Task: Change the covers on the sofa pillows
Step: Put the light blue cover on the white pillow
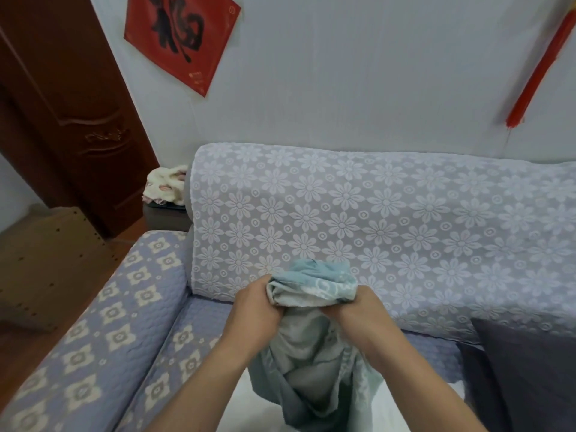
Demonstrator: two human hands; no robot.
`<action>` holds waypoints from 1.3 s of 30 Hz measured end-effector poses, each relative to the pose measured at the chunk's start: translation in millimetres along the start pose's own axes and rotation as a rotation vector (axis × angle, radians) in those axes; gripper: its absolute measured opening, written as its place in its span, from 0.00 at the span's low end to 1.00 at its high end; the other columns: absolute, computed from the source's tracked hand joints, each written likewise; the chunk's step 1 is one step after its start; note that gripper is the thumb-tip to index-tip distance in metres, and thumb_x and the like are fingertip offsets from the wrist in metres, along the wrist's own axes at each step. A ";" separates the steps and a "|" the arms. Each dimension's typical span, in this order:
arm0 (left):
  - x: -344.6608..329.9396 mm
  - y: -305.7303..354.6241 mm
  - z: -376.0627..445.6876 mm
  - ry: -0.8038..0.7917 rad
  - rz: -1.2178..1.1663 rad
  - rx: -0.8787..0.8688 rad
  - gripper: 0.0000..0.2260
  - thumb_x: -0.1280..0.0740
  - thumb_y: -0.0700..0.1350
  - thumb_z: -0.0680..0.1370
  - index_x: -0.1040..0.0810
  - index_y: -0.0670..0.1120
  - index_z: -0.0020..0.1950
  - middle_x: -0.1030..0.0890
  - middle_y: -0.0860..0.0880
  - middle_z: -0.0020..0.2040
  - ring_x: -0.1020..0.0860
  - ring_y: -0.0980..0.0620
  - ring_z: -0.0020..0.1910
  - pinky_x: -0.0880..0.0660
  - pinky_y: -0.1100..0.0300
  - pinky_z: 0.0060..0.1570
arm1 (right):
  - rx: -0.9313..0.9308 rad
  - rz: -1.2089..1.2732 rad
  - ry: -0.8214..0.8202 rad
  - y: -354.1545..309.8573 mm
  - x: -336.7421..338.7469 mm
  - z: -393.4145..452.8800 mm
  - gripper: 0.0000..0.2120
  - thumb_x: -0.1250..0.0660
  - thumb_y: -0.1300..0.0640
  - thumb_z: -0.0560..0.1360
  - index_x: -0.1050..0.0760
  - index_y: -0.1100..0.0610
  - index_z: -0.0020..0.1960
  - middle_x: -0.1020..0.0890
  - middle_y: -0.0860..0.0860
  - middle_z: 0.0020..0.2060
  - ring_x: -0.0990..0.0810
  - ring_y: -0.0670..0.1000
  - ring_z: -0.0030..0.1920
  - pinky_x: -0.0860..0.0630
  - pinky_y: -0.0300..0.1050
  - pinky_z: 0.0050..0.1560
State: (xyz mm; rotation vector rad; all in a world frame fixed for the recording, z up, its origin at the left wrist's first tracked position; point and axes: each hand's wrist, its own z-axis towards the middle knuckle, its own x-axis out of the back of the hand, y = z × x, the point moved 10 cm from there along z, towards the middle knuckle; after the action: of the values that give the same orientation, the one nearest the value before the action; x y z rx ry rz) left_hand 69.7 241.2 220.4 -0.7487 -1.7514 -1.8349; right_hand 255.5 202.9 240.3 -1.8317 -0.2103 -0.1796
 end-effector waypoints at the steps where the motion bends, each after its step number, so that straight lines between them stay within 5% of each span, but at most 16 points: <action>1: 2.1 2.7 -2.1 0.034 0.052 -0.015 0.09 0.34 0.46 0.77 0.20 0.59 0.53 0.22 0.64 0.43 0.24 0.63 0.43 0.29 0.66 0.42 | -0.003 0.040 -0.021 0.5 -3.5 -2.4 0.06 0.28 0.54 0.75 0.17 0.42 0.47 0.13 0.44 0.45 0.15 0.47 0.49 0.19 0.55 0.56; 5: 5.1 7.3 -7.8 0.068 0.019 -0.001 0.12 0.34 0.41 0.77 0.22 0.59 0.42 0.21 0.61 0.38 0.20 0.57 0.41 0.28 0.62 0.39 | 0.012 0.095 -0.033 8.9 -19.8 -3.0 0.07 0.32 0.53 0.76 0.16 0.47 0.51 0.13 0.51 0.46 0.15 0.50 0.48 0.18 0.52 0.51; 8: 0.7 -10.6 -20.0 0.046 -0.670 0.281 0.13 0.35 0.36 0.80 0.15 0.52 0.50 0.13 0.52 0.46 0.15 0.53 0.45 0.20 0.56 0.44 | 0.005 0.076 0.003 25.5 -27.7 0.4 0.09 0.34 0.56 0.80 0.18 0.45 0.55 0.14 0.44 0.47 0.16 0.44 0.49 0.19 0.45 0.52; 10: -28.9 -22.0 -37.2 -0.116 -1.046 0.544 0.11 0.36 0.35 0.81 0.16 0.45 0.56 0.13 0.44 0.50 0.14 0.47 0.46 0.18 0.53 0.43 | 0.019 -0.020 0.063 44.7 -28.3 6.5 0.10 0.35 0.58 0.80 0.18 0.46 0.54 0.16 0.41 0.47 0.18 0.42 0.50 0.22 0.41 0.50; 12: -56.4 -20.7 -60.5 -0.364 -1.176 0.663 0.13 0.35 0.34 0.79 0.17 0.40 0.61 0.15 0.39 0.56 0.15 0.43 0.51 0.17 0.50 0.47 | -0.014 -0.042 0.137 64.0 -23.5 8.0 0.11 0.36 0.62 0.79 0.18 0.49 0.53 0.17 0.43 0.47 0.18 0.45 0.51 0.24 0.42 0.49; 16: -65.3 -14.9 -82.6 -0.606 -1.420 0.611 0.26 0.28 0.36 0.73 0.25 0.38 0.72 0.24 0.38 0.70 0.23 0.41 0.67 0.26 0.49 0.67 | -0.088 0.014 0.123 82.4 -19.5 10.4 0.09 0.34 0.61 0.78 0.18 0.49 0.49 0.15 0.45 0.44 0.16 0.49 0.49 0.20 0.47 0.49; 18: -59.4 -16.0 -85.3 -0.640 -1.495 0.567 0.27 0.29 0.36 0.75 0.29 0.38 0.75 0.26 0.39 0.72 0.26 0.41 0.70 0.31 0.48 0.72 | -0.133 0.206 -0.062 82.0 -42.4 15.5 0.09 0.32 0.57 0.77 0.17 0.47 0.54 0.14 0.47 0.50 0.16 0.49 0.53 0.20 0.51 0.55; 21: -34.6 -31.9 -75.9 -0.526 -1.573 0.520 0.30 0.27 0.38 0.73 0.30 0.35 0.74 0.28 0.36 0.73 0.27 0.39 0.71 0.34 0.44 0.74 | -0.229 0.398 -0.374 76.5 -100.2 23.4 0.17 0.29 0.61 0.75 0.19 0.51 0.63 0.16 0.50 0.59 0.18 0.52 0.61 0.24 0.54 0.63; 27: -5.6 -81.9 -73.0 -0.250 -1.755 0.636 0.37 0.20 0.38 0.66 0.29 0.33 0.73 0.29 0.32 0.73 0.30 0.35 0.73 0.35 0.41 0.74 | -0.408 0.352 -0.452 86.7 -167.8 55.2 0.17 0.33 0.71 0.75 0.20 0.58 0.62 0.15 0.57 0.56 0.16 0.58 0.58 0.23 0.60 0.63; 33: 4.6 -135.7 -89.8 -0.387 -1.712 0.868 0.38 0.14 0.34 0.44 0.16 0.33 0.53 0.16 0.35 0.48 0.16 0.38 0.44 0.18 0.44 0.49 | -0.416 0.383 -0.503 71.1 -252.9 77.0 0.19 0.31 0.68 0.73 0.20 0.61 0.63 0.17 0.60 0.59 0.18 0.61 0.60 0.24 0.63 0.65; 36: 34.4 -154.0 -51.6 -0.330 -1.676 0.799 0.27 0.17 0.37 0.56 0.16 0.34 0.53 0.17 0.35 0.50 0.17 0.38 0.47 0.18 0.48 0.49 | -0.430 0.333 -0.444 73.0 -275.3 97.3 0.19 0.32 0.69 0.70 0.19 0.60 0.60 0.16 0.61 0.55 0.17 0.62 0.58 0.24 0.67 0.62; 39: 61.4 -175.9 -15.3 -0.175 -1.685 0.749 0.14 0.33 0.36 0.75 0.18 0.32 0.58 0.20 0.32 0.62 0.20 0.36 0.62 0.24 0.44 0.63 | -0.439 0.281 -0.354 74.3 -276.3 119.0 0.17 0.30 0.67 0.71 0.17 0.58 0.59 0.14 0.58 0.54 0.16 0.59 0.56 0.23 0.65 0.62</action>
State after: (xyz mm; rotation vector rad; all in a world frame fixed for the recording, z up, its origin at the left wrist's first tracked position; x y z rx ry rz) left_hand -96.0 236.9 133.9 1.3008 -3.2322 -1.3958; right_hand 6.2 284.2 75.1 -2.2996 -0.1652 0.3229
